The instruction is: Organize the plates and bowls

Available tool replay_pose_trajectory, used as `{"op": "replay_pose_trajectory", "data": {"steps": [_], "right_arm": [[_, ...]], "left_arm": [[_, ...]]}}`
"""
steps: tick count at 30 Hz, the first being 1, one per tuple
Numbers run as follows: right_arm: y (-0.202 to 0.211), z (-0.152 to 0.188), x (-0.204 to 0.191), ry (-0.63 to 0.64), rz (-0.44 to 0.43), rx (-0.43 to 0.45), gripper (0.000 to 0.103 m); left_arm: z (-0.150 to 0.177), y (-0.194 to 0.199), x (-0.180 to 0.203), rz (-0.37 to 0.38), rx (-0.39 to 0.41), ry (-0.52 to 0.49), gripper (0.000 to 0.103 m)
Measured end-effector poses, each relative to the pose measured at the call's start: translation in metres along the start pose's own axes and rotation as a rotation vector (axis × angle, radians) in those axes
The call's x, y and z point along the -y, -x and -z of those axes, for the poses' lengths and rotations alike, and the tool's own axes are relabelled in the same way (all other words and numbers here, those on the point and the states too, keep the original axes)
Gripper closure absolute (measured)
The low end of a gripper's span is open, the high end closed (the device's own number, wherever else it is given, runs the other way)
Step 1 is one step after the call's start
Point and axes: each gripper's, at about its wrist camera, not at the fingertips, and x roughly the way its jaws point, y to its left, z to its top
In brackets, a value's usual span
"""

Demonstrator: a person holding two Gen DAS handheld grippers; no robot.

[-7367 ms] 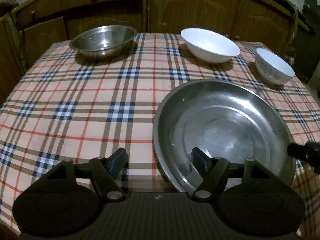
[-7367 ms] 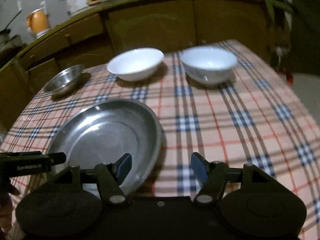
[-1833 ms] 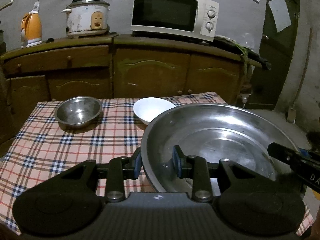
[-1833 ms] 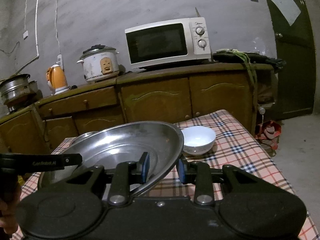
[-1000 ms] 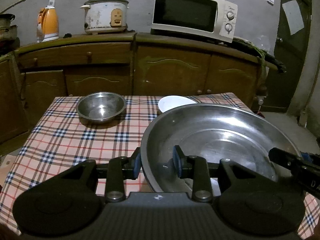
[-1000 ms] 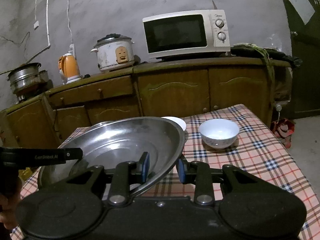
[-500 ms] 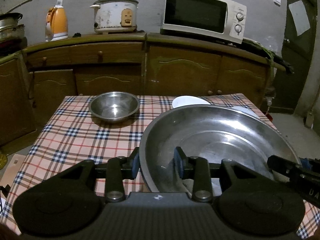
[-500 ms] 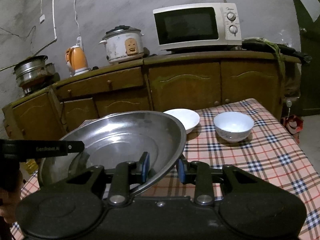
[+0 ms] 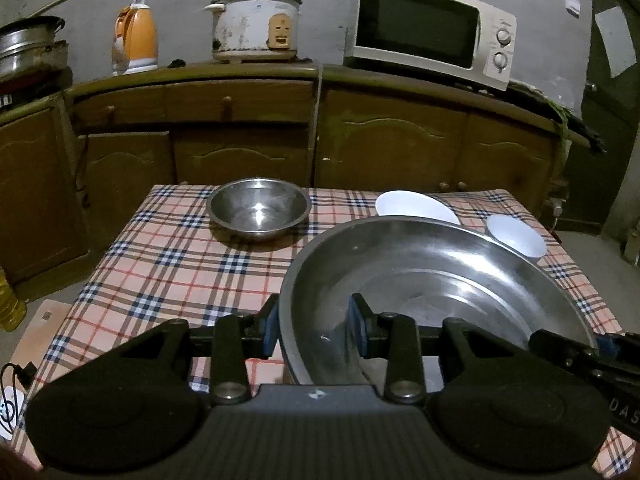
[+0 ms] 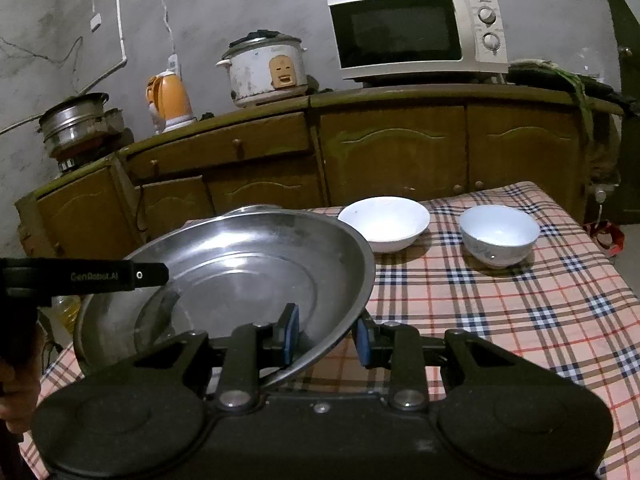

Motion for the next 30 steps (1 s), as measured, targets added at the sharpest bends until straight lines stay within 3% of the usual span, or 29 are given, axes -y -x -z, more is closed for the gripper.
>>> {"op": "replay_pose_trajectory", "data": {"steps": [30], "right_arm": [[-0.059, 0.026, -0.067, 0.065, -0.102, -0.116, 0.065]], "left_arm": [[0.024, -0.018, -0.079, -0.100, -0.080, 0.065, 0.068]]}}
